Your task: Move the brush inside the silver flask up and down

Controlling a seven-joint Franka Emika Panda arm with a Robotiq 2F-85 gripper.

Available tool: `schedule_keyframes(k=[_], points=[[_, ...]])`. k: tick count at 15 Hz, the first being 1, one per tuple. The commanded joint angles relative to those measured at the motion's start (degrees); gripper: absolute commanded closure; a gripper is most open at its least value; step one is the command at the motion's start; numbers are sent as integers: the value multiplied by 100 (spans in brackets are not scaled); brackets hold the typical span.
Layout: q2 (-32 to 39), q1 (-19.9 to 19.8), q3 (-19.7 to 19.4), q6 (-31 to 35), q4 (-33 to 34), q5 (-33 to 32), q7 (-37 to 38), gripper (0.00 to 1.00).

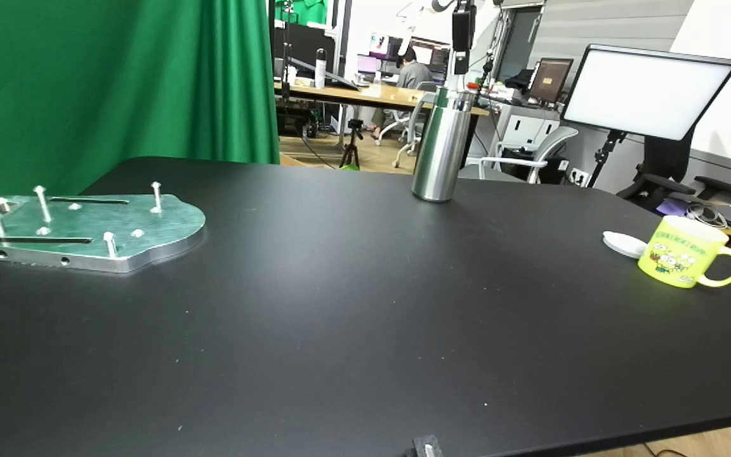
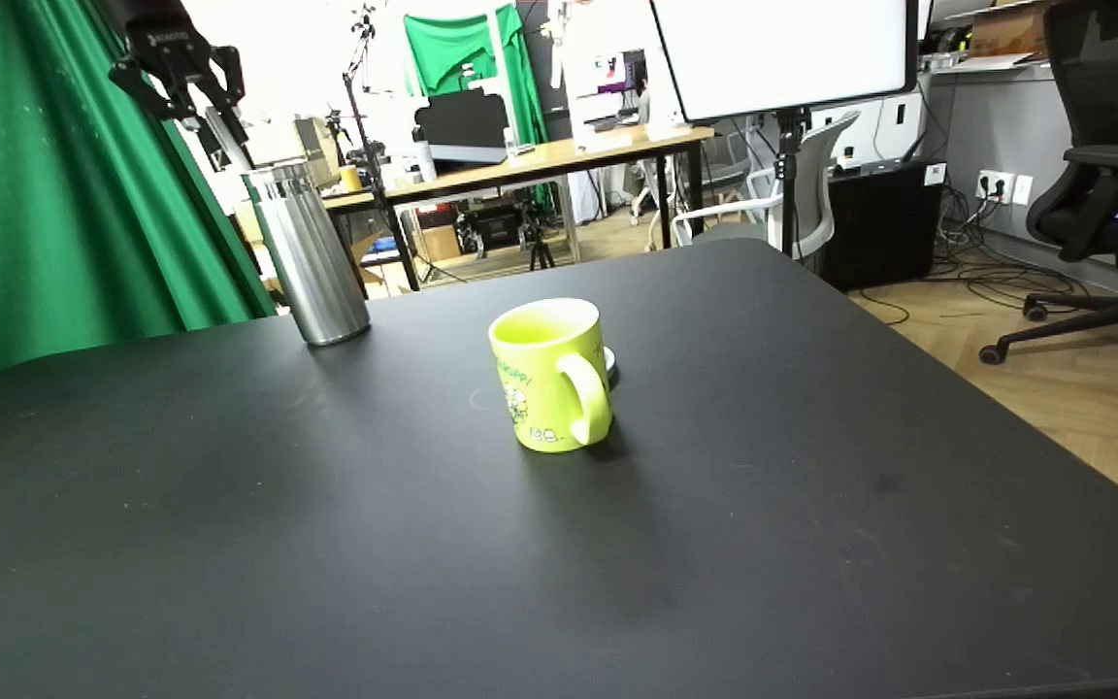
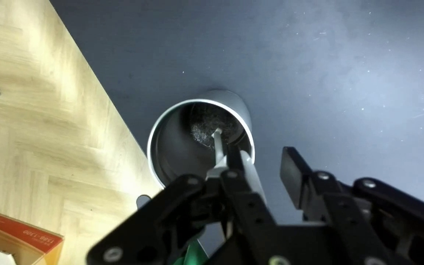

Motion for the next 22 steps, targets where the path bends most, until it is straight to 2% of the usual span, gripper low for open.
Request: schedule_keyframes(k=[1, 3, 4, 8, 14, 17, 22], points=[[82, 29, -26, -148, 231, -43, 215, 97], [-63, -20, -18, -146, 165, 24, 261, 100], [-129, -48, -14, -159, 151, 61, 287, 96], [-585, -216, -12, -196, 41, 247, 323, 96], [-1205, -445, -28, -623, 124, 634, 283, 96], [-1172, -525, -51, -981, 207, 788, 242, 96], [-791, -563, -128, -1053, 152, 686, 337, 96]])
